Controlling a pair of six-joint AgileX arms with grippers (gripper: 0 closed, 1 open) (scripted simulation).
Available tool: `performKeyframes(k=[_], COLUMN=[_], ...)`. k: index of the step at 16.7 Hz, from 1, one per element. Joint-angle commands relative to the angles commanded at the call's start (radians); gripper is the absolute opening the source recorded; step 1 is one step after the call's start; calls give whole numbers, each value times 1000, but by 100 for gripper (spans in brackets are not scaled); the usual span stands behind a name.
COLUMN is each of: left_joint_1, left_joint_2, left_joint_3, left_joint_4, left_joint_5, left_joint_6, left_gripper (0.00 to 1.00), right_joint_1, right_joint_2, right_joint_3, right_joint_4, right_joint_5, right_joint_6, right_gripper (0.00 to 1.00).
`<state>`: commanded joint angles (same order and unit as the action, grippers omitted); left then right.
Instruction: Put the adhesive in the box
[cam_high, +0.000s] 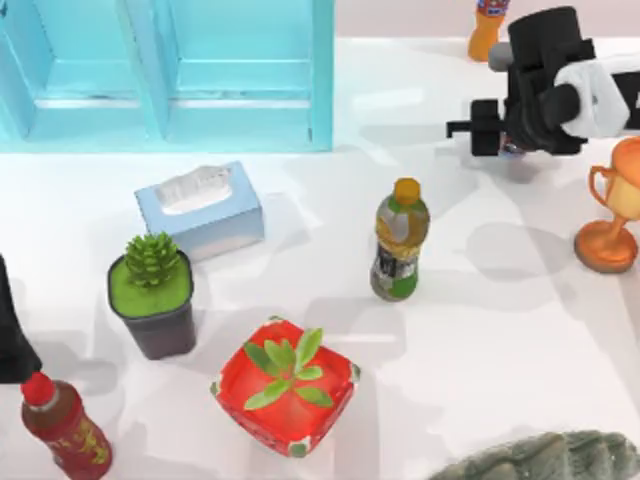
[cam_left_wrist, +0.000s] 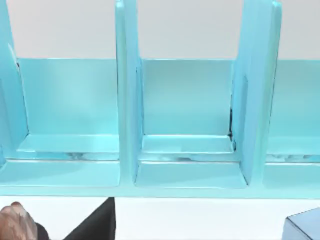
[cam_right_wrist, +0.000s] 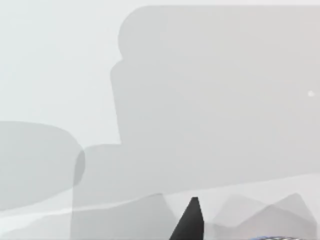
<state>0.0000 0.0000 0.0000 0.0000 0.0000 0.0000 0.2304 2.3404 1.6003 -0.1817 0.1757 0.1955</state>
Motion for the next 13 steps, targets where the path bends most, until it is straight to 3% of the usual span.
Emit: performKeyframes(k=[4,13], left_joint_1=[0,0], left_joint_2=[0,0], left_joint_3=[0,0], left_joint_4=[0,0], left_joint_5=[0,0], left_joint_6=[0,0], left_gripper=[100,100], right_joint_1=[0,3], right_joint_2=[0,-2], right_joint_3=[0,0], right_joint_4=[0,0], right_joint_5=[0,0], right_joint_6=[0,1], right_gripper=[2,0])
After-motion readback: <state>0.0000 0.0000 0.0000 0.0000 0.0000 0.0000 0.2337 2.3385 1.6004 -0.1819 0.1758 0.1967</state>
